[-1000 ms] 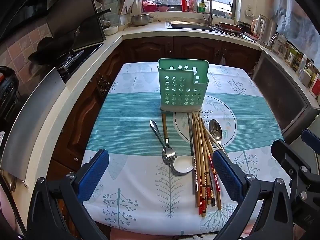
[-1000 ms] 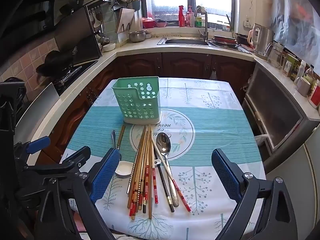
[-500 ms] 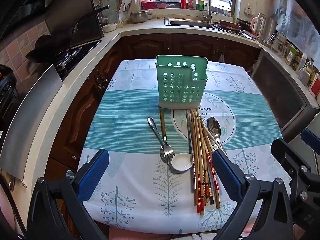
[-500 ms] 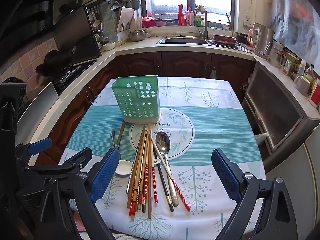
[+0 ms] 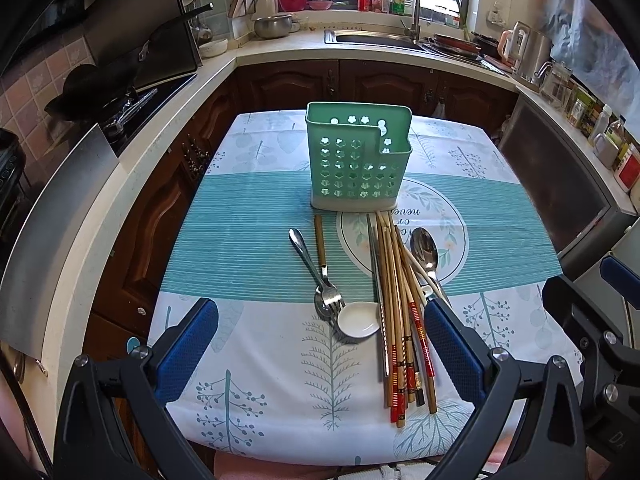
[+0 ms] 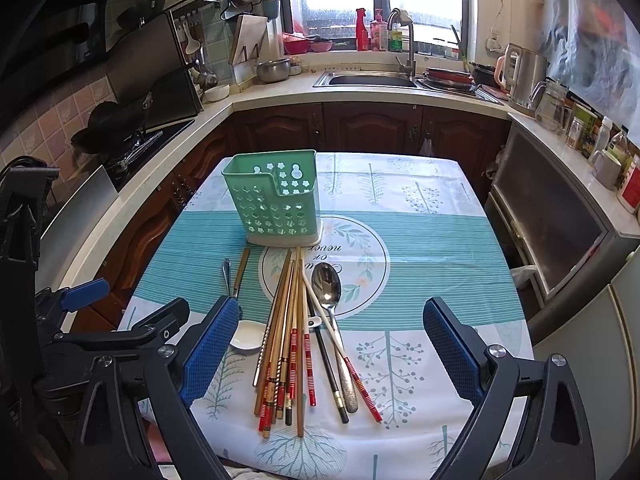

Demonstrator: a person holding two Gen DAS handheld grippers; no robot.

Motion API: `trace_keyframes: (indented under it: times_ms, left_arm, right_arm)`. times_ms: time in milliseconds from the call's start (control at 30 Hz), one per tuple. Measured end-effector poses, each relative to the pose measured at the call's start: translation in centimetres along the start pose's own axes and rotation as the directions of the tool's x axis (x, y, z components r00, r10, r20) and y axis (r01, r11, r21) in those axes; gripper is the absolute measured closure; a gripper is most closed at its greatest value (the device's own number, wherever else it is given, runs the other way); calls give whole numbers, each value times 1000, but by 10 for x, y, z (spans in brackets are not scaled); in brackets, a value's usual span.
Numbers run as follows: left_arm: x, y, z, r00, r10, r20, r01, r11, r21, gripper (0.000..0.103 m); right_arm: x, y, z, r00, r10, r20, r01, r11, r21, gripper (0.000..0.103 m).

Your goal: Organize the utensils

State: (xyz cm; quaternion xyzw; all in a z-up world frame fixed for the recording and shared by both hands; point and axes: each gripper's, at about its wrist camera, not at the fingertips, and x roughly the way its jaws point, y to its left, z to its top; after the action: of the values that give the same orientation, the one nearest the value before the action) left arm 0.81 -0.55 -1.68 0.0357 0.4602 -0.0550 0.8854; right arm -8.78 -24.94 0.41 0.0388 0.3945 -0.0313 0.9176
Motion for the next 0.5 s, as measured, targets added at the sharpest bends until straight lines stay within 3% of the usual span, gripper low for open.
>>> trace_keyframes:
  times_ms: [500]
  left_arm:
    - [2, -1, 1, 1000, -5, -13, 5, 1000, -3, 1]
  right_arm:
    - [6, 1, -1, 1000, -11, 2, 11, 1000, -4, 8]
